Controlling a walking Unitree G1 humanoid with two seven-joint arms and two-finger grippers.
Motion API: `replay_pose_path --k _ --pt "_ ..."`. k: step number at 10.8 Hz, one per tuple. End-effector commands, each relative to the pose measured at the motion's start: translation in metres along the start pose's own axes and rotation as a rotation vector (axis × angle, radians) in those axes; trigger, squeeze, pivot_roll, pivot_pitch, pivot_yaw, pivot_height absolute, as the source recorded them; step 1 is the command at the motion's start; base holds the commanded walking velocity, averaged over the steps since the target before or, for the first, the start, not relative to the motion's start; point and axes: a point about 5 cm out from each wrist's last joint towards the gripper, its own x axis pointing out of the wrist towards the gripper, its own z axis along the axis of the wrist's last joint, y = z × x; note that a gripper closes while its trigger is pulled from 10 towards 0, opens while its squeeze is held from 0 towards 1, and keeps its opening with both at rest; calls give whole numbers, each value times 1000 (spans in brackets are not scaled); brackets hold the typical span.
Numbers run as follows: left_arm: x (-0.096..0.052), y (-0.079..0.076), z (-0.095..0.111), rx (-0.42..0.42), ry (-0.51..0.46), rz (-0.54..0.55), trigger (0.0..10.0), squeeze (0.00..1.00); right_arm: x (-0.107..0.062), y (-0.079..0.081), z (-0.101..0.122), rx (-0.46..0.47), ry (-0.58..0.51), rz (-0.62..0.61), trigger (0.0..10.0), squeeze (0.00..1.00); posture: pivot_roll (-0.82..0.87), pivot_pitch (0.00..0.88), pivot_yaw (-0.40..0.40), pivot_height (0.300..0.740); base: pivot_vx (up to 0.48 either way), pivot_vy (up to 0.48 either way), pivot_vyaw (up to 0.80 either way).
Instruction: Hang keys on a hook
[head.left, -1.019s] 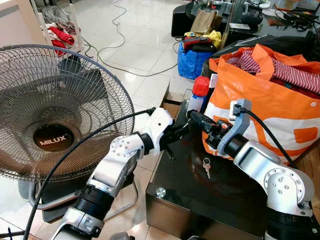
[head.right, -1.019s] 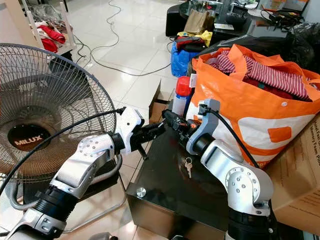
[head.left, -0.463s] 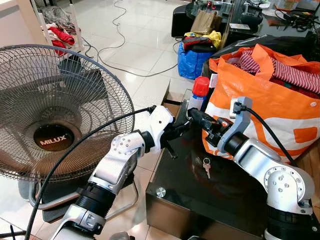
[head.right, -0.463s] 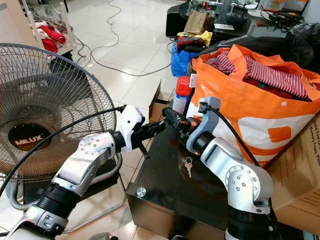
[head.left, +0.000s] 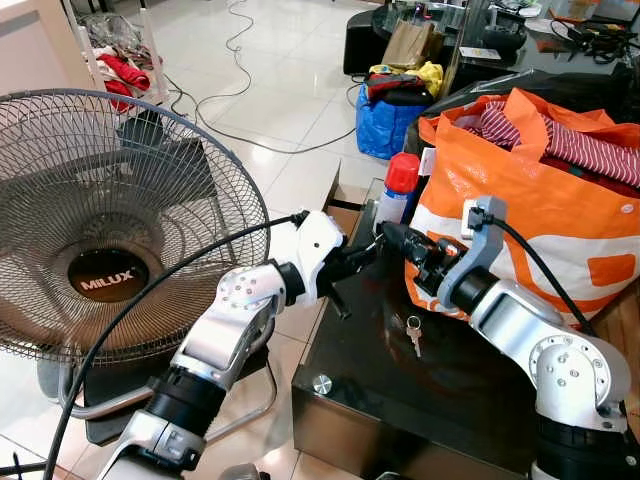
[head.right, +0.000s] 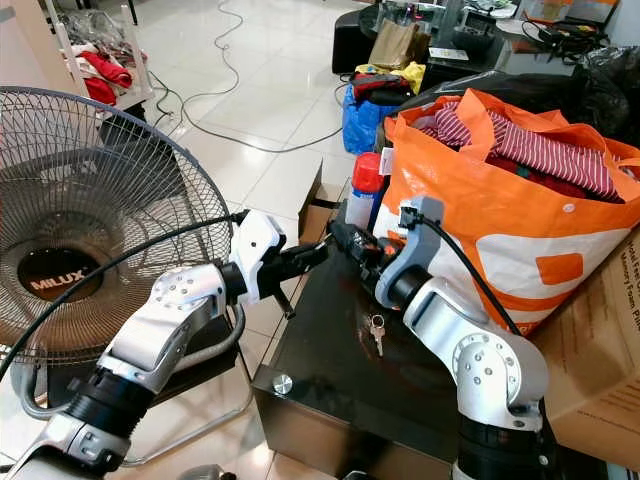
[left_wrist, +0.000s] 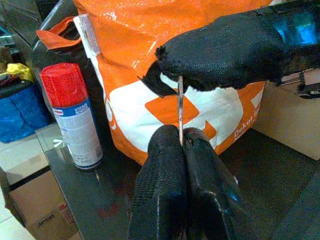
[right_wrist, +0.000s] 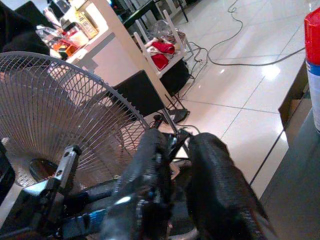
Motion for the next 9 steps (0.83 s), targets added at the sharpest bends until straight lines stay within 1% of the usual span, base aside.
replay_pose_path --k 1,2,3,6,7,8,9 --pt "-3 2 7 16 -24 7 0 0 -4 -8 -2 12 4 -36 10000 1000 -33 0 1 740 0 0 0" --pt "-7 3 4 9 -10 17 0 0 -12 -16 -1 7 1 -53 10000 1000 -35 0 9 740 0 0 0" --pt "-9 3 2 4 -2 20 0 0 -21 -27 1 -4 -1 -87 10000 1000 -41 0 21 740 0 0 0" --pt "-17 2 -5 -3 26 30 0 0 -44 -41 5 -45 -3 -113 10000 1000 -49 0 37 740 0 0 0" --pt "-25 5 -10 -3 40 81 0 0 -50 -44 9 -122 -30 -168 10000 1000 -55 0 42 740 0 0 0" --pt "-35 11 -16 1 60 178 0 0 -54 -43 11 -188 -85 -219 10000 1000 -65 0 44 740 0 0 0" --pt "-46 15 -19 7 80 277 0 0 -56 -40 8 -289 -81 -265 10000 1000 -67 0 42 740 0 0 0"
